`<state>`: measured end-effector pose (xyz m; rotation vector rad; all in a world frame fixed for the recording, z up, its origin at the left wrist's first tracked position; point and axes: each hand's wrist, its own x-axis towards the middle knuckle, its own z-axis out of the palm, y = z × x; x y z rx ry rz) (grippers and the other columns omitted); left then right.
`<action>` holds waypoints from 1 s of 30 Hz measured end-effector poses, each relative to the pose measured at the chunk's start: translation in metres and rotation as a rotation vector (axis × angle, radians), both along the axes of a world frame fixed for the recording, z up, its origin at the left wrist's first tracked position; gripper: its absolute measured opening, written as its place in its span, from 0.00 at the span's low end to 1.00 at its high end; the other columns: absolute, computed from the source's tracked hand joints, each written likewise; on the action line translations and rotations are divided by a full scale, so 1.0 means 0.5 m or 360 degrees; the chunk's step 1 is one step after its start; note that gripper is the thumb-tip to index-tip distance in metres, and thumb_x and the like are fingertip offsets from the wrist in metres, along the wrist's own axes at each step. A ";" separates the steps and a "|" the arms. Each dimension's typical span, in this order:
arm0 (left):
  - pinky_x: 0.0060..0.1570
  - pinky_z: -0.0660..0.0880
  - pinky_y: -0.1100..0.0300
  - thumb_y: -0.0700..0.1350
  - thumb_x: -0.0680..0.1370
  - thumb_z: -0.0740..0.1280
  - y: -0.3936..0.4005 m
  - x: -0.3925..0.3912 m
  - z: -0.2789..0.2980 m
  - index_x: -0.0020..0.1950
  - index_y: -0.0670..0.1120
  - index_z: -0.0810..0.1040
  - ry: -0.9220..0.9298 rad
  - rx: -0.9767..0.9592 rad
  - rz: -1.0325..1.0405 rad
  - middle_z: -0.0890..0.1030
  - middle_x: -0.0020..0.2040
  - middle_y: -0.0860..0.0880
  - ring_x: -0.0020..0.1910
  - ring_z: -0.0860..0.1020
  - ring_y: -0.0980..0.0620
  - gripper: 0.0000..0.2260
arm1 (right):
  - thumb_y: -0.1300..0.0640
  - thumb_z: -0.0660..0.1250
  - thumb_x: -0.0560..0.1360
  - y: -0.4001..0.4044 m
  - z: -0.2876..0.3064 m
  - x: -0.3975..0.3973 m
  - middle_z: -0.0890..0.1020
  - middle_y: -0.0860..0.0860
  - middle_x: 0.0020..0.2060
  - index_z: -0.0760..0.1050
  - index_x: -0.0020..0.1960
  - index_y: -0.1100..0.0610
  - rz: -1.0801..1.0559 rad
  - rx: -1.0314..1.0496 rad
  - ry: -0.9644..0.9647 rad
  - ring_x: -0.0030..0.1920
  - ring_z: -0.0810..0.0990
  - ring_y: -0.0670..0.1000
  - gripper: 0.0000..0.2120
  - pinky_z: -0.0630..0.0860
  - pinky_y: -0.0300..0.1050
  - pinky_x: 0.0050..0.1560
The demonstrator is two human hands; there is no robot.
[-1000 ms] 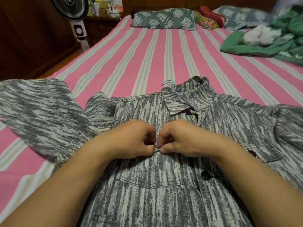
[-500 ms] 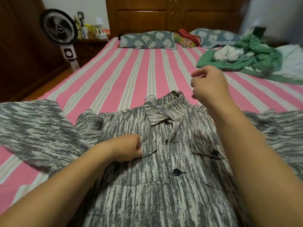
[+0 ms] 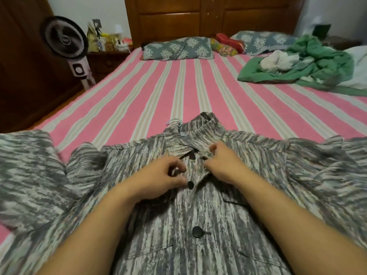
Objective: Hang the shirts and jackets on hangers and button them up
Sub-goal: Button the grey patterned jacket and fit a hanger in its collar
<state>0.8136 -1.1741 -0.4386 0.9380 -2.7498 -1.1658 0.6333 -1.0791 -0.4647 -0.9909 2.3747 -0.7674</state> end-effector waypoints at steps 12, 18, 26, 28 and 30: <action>0.41 0.75 0.56 0.43 0.76 0.69 0.033 -0.044 -0.032 0.39 0.52 0.75 -0.0286 -0.0562 -0.0058 0.79 0.40 0.53 0.41 0.78 0.49 0.08 | 0.48 0.63 0.83 0.063 0.057 -0.024 0.84 0.56 0.37 0.75 0.53 0.62 0.0023 -0.0002 -0.1205 0.37 0.84 0.54 0.15 0.81 0.47 0.37; 0.37 0.78 0.58 0.38 0.79 0.68 0.034 -0.043 -0.028 0.38 0.48 0.78 -0.0026 0.0122 0.0225 0.83 0.35 0.49 0.34 0.82 0.50 0.11 | 0.63 0.71 0.78 0.060 0.047 0.014 0.85 0.53 0.42 0.83 0.51 0.58 0.0480 0.0017 -0.0773 0.42 0.84 0.50 0.03 0.82 0.44 0.44; 0.26 0.75 0.61 0.33 0.79 0.69 0.028 -0.040 -0.016 0.45 0.38 0.82 0.0237 0.1063 0.0553 0.81 0.32 0.42 0.28 0.79 0.51 0.04 | 0.63 0.77 0.71 0.059 0.060 0.028 0.85 0.53 0.41 0.82 0.48 0.56 0.0480 -0.0005 -0.0536 0.38 0.83 0.46 0.07 0.83 0.44 0.44; 0.22 0.67 0.63 0.34 0.79 0.69 0.028 -0.037 -0.013 0.47 0.38 0.83 0.0182 0.0960 0.0527 0.80 0.30 0.44 0.24 0.76 0.53 0.03 | 0.55 0.79 0.69 0.057 0.065 0.039 0.85 0.53 0.43 0.80 0.50 0.56 0.0496 0.0045 -0.0538 0.40 0.83 0.48 0.12 0.84 0.53 0.51; 0.19 0.64 0.65 0.34 0.79 0.68 0.024 -0.037 -0.015 0.49 0.37 0.82 0.0149 0.0931 0.0535 0.78 0.26 0.47 0.20 0.73 0.55 0.03 | 0.43 0.78 0.68 0.056 0.071 0.056 0.84 0.51 0.42 0.79 0.51 0.55 0.0434 0.0099 -0.0514 0.40 0.80 0.47 0.20 0.82 0.52 0.50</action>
